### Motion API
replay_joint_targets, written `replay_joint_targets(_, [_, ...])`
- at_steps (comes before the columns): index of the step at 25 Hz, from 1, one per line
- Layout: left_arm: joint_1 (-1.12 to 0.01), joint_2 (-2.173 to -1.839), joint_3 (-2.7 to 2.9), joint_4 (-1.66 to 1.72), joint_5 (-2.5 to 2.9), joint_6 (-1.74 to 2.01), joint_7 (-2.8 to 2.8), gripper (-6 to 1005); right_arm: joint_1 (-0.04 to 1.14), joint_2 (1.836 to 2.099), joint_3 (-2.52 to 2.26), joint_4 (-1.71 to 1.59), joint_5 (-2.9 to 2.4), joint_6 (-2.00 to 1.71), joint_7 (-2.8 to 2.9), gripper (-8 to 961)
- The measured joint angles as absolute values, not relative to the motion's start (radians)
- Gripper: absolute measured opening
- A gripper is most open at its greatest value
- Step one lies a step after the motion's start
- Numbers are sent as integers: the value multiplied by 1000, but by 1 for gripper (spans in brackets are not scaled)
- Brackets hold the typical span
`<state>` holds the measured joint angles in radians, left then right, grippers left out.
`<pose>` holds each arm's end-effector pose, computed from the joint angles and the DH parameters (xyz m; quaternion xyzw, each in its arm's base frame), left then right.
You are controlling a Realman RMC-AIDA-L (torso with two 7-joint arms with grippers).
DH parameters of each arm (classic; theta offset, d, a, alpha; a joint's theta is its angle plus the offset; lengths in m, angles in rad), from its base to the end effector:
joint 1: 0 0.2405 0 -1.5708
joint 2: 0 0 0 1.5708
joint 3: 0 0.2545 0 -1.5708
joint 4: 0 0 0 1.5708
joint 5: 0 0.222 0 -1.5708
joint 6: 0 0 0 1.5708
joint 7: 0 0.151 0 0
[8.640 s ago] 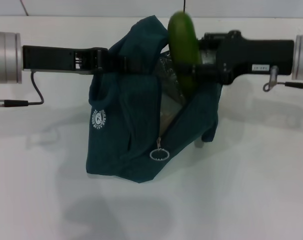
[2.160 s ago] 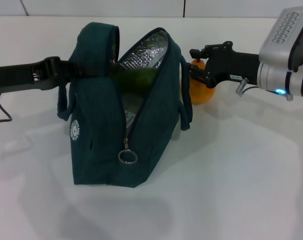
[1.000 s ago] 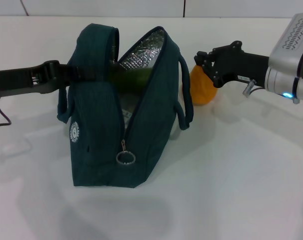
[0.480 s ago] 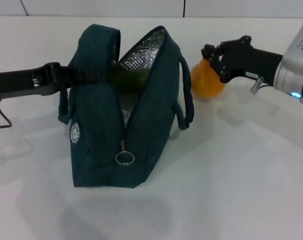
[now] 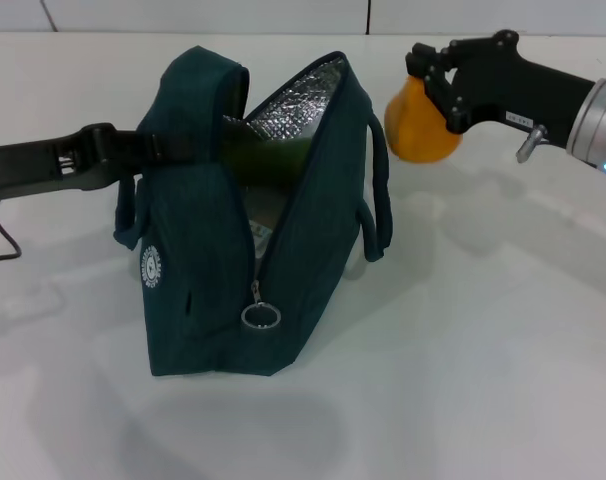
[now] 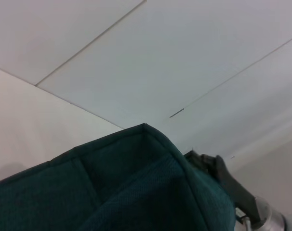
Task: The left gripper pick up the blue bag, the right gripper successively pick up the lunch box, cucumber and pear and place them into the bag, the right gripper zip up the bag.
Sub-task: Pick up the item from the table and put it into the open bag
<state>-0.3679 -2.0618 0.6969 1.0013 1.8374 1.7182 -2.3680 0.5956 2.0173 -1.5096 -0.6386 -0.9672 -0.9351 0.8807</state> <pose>-0.2606 0.3200 0.0720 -0.7706 -0.5464 -0.3242 0.0497 0.1773 0.4183 -0.0365 -0.9064 0.0294 0.2827 0.3124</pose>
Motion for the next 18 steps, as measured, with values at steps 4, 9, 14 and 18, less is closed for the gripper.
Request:
replay_joint_targets(4, [-362, -2063, 696, 1002, 1837, 1723, -2363, 50, 590, 2016, -1504, -685, -967, -967, 899, 72])
replay_joint_targets(9, [-363, -2065, 696, 997, 1836, 1726, -2352, 50, 591, 2019, -1482, -763, -965, -1041, 932, 81])
replay_joint_targets(14, [-367, -2067, 698, 996, 1837, 1724, -2348, 50, 600, 2021, -1489, -837, -965, -1060, 955, 89])
replay_joint_targets(18, [-369, -2071, 699, 996, 1838, 1723, -2342, 50, 622, 2022, -1490, -859, -965, -1073, 971, 96])
